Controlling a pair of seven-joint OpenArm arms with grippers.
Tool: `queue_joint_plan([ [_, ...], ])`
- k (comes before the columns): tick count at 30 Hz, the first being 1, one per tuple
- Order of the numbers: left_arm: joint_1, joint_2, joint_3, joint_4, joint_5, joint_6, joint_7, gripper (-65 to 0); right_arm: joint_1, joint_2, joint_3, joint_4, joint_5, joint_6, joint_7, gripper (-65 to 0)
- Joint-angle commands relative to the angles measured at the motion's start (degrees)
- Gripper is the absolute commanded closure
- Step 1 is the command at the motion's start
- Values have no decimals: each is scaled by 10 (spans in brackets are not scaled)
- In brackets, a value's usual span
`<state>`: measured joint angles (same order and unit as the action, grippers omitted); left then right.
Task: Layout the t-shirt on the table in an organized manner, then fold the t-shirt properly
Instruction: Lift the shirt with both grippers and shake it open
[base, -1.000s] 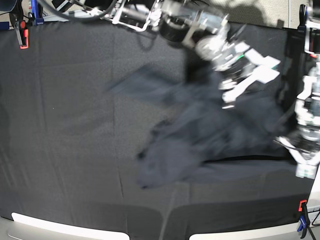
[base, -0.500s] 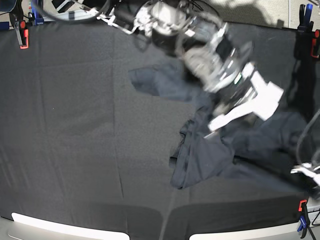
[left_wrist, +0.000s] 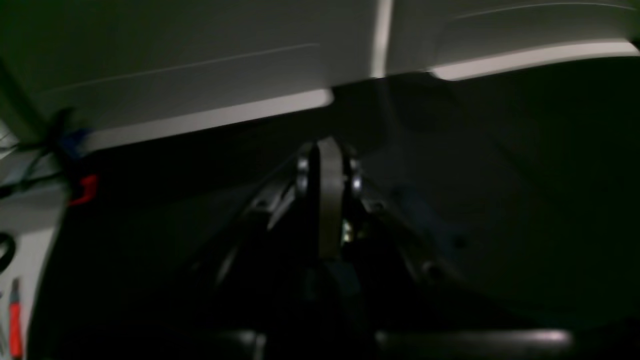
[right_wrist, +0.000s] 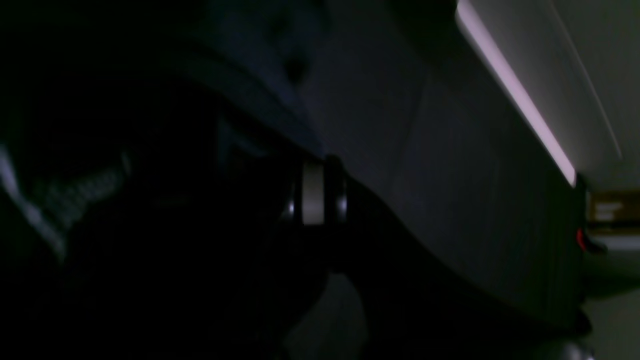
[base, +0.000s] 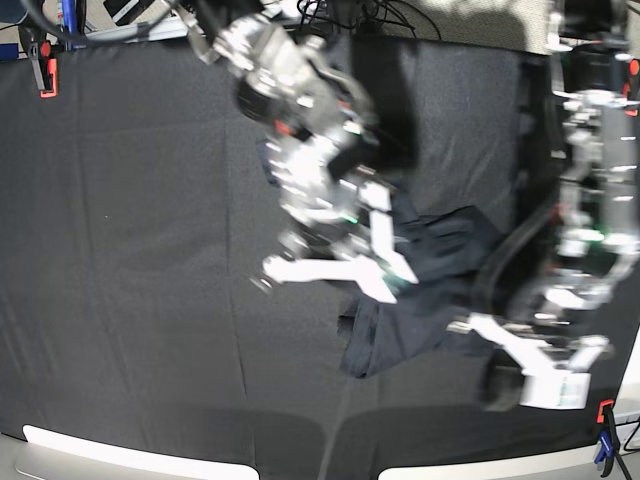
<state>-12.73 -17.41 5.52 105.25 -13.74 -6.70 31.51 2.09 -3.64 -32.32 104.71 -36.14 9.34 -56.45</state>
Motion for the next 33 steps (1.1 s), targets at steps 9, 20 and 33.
queue_joint_plan([
  [9, -75, 102, 113, -134, 34, 0, -53, 0, -39, 80, 146, 53, 0, -3, 19, 0],
  [20, -188, 242, 187, -379, 35, -2, -98, 0, -52, 150, 338, 53, 122, 0, 37, 0],
  [33, -249, 259, 212, -436, 12, -49, -116, -151, -61, 152, 438, 51, 166, 16, 45, -131],
])
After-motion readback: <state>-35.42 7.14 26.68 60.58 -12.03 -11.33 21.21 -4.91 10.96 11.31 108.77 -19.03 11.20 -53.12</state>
